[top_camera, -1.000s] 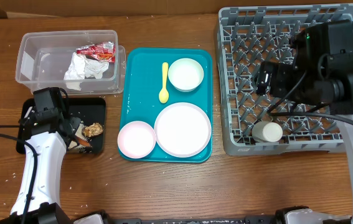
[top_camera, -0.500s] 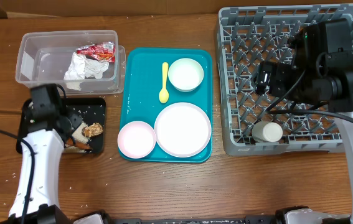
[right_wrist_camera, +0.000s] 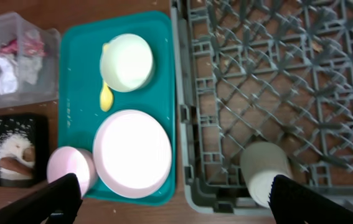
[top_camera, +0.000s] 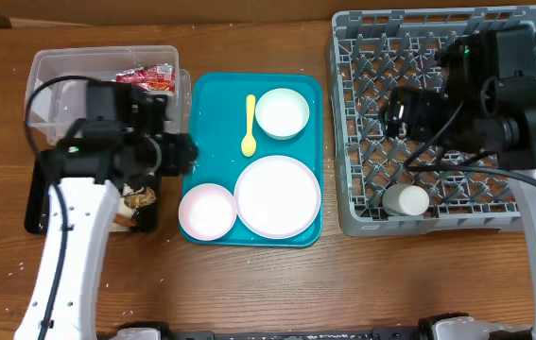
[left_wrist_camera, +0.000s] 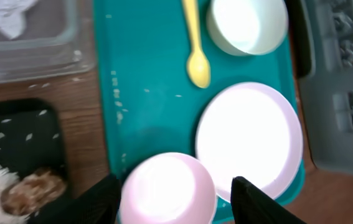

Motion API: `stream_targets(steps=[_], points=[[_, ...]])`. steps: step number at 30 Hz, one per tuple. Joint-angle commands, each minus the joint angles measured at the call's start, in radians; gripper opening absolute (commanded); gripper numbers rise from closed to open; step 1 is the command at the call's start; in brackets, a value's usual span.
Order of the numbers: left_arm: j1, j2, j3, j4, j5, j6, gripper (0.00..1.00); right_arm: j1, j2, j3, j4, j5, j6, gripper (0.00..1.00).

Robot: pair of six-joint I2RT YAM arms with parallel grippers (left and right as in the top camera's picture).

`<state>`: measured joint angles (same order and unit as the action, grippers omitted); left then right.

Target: Sort waste into correct bins and load items into the dishwasher

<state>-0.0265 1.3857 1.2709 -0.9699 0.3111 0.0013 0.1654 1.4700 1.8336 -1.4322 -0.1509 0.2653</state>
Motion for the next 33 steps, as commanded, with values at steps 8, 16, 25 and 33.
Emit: stream_targets(steps=[8, 16, 25, 33], points=[[-0.217, -0.006, 0.028, -0.008, -0.207, -0.018, 0.61, 0.150, 0.154, 0.019, 0.291, -0.037, 0.120, 0.98], [-0.229, -0.005, 0.096, -0.066, -0.232, -0.084, 0.61, 0.244, 0.345, 0.019, 0.495, -0.024, 0.132, 0.88], [-0.229, 0.042, 0.095, -0.065, -0.253, -0.114, 0.64, 0.278, 0.475, 0.019, 0.510, 0.101, 0.220, 0.84], [-0.225, 0.140, 0.095, -0.060, -0.371, -0.251, 0.68, 0.278, 0.663, 0.019, 0.503, 0.113, 0.290, 0.69]])
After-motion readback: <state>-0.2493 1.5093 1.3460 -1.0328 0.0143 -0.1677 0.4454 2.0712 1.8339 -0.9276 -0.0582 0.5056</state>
